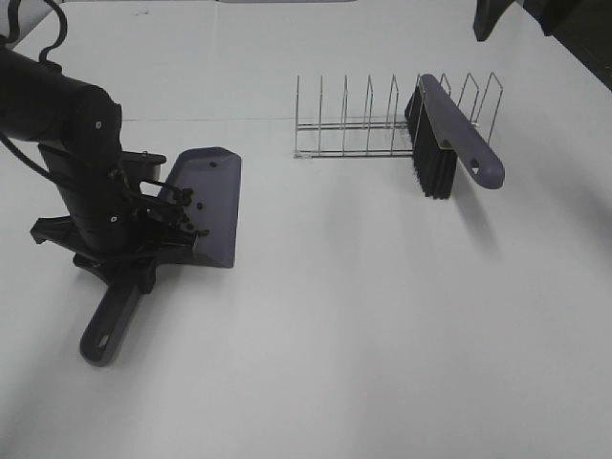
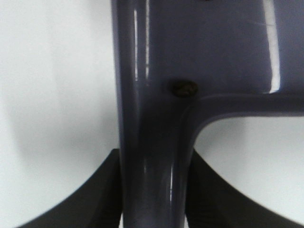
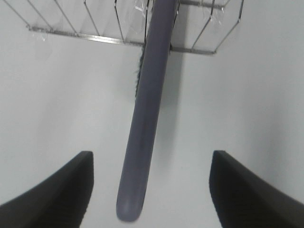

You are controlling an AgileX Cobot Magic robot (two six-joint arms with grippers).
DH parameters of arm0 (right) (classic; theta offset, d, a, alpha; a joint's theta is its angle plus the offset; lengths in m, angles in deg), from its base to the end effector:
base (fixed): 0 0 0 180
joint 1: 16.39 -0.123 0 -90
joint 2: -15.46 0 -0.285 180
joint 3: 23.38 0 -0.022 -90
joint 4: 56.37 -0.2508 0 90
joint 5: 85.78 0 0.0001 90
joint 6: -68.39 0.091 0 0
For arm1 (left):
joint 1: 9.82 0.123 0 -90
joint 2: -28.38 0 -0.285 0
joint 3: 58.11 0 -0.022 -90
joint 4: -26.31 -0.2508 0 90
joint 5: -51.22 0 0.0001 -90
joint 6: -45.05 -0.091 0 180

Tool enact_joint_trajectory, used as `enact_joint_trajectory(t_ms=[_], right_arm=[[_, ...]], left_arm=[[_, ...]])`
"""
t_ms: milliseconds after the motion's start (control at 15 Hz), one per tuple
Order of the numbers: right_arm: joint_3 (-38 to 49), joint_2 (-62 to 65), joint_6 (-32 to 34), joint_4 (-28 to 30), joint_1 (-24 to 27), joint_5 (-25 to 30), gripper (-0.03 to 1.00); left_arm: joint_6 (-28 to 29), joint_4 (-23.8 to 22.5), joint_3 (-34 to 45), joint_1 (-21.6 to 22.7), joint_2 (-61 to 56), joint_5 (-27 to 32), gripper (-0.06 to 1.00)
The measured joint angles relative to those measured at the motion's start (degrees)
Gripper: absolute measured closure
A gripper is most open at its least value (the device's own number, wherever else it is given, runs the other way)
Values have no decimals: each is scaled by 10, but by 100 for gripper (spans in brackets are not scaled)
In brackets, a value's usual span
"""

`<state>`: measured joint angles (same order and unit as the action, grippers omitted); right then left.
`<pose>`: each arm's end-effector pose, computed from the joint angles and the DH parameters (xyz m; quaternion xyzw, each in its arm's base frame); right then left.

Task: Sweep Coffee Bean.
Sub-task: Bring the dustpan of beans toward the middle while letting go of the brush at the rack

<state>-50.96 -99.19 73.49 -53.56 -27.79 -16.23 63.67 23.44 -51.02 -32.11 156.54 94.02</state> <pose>0.3971 0.0758 0.3334 -0.0575 0.9773 0.0051 0.2039 0.3448 -0.1380 0.0936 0.0501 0.9985 0.0103 0.0220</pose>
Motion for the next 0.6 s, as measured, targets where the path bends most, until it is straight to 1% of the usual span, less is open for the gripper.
enact_joint_trajectory(t_ms=[200,333,400,467,600], right_arm=[[187,158,1,-18,0,1,36],[305,261,1,-33,0,1,36],[333,289,1,-35,0,-1,36],[381,345,2,-36,0,-3,36],[470,445,5,-37,0,-4,36]], left_arm=[[0,19,9,-8,-7,-1,59],[0,22,9,-33,-7,-4,59],[0,23,9,-38,-7,-7,59],[0,29,9,-48,-7,-17,59],[0,36,9,-52,-5,-28,59]])
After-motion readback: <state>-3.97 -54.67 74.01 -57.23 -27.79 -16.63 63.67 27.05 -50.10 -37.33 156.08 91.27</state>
